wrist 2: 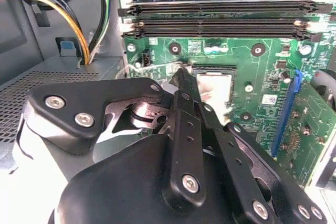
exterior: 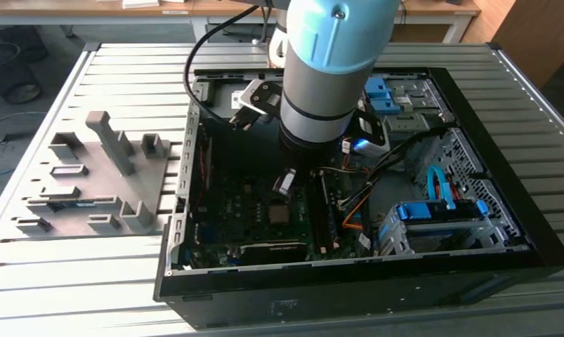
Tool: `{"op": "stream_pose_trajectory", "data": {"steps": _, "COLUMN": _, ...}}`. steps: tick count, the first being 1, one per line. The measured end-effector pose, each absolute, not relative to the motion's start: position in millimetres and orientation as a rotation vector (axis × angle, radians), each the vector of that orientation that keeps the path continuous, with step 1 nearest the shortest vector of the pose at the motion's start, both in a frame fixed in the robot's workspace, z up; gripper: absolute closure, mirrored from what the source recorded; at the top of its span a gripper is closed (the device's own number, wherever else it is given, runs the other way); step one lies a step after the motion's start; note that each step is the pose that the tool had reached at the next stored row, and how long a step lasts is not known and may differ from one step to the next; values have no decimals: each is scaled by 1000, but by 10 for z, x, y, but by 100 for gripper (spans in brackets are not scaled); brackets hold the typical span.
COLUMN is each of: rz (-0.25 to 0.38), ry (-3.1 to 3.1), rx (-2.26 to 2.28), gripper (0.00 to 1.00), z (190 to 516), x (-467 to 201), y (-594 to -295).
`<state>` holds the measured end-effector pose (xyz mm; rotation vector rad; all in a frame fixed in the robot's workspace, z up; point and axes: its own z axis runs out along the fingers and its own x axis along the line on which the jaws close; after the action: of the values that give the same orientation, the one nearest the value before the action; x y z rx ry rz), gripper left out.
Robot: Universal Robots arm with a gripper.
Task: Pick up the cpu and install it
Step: 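Close the cpu cover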
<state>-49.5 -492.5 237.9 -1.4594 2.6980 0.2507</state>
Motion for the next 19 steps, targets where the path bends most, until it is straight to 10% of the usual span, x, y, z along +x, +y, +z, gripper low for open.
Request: {"op": "stream_pose_trajectory", "data": {"steps": 19, "rz": 243, "ry": 2701, "rx": -1463, "gripper": 90, "z": 2087, "x": -544, "y": -4938}}
